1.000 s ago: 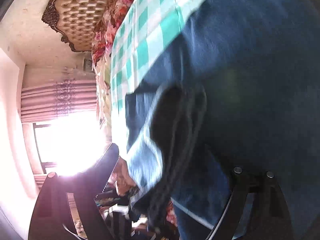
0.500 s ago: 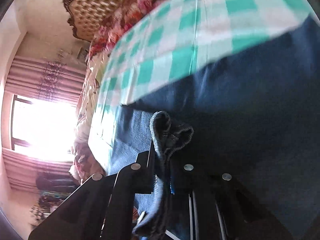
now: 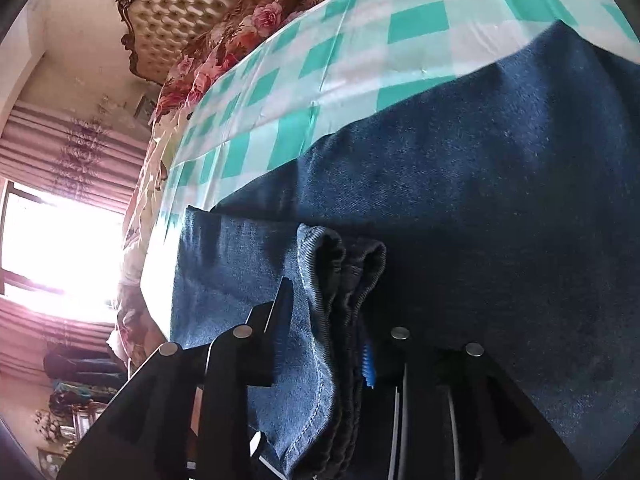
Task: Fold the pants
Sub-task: 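Hold the hem with the left tool while the right tool grasps it too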
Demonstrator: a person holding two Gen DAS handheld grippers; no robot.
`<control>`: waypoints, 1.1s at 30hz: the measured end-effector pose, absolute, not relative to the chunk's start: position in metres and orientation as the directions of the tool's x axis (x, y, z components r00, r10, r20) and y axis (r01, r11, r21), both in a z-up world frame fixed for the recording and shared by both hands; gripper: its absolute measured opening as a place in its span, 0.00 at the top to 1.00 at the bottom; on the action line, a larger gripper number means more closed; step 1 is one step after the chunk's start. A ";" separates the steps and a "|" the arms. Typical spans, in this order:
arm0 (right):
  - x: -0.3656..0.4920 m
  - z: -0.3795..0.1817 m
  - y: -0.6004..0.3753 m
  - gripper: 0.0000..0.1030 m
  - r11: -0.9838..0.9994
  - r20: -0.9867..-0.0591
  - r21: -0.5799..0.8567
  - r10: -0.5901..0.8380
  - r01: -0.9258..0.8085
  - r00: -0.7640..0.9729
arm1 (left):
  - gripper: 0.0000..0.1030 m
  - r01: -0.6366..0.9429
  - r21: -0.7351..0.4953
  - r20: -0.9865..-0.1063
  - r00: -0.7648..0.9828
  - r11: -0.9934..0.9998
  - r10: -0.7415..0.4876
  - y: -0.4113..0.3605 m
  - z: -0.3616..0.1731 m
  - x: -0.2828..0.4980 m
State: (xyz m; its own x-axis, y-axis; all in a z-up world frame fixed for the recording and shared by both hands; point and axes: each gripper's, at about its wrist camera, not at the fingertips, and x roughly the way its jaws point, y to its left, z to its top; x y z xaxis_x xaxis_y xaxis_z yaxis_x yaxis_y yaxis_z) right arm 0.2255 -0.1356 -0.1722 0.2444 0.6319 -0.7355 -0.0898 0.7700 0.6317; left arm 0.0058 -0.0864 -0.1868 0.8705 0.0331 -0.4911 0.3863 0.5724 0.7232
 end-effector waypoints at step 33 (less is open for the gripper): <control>0.209 -0.164 -0.192 0.89 0.779 -0.730 0.625 0.605 -0.049 0.318 | 0.89 0.483 0.718 -0.519 0.851 0.501 -0.078 -0.137 -0.178 0.004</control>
